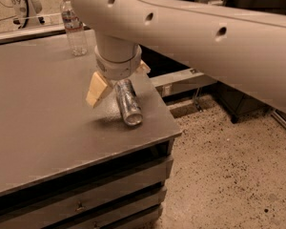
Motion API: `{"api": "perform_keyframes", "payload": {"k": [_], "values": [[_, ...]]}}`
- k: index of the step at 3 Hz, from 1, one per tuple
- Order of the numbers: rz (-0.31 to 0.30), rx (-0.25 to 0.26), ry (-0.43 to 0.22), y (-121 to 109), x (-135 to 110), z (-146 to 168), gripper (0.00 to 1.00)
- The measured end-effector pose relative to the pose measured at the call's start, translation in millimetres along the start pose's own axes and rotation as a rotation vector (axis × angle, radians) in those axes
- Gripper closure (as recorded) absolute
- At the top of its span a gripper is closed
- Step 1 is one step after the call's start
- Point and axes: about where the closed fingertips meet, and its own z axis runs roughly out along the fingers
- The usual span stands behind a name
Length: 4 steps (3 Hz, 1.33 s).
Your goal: Place redbull can upright
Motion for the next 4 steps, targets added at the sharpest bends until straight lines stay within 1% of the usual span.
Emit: {"api": "perform_keyframes", "payload": {"k": [1,2,3,4], "values": [[0.02,0.004,0.0,-0.7,-0.1,0.1,0.0],[0.042,0.01,0.02,-2.6,3.7,5.7,0.0],[0.107,0.056,0.085,-8.0,13.1,23.6,0.0],[0.216,0.112,0.171,-20.8,19.1,46.1,0.0]]}}
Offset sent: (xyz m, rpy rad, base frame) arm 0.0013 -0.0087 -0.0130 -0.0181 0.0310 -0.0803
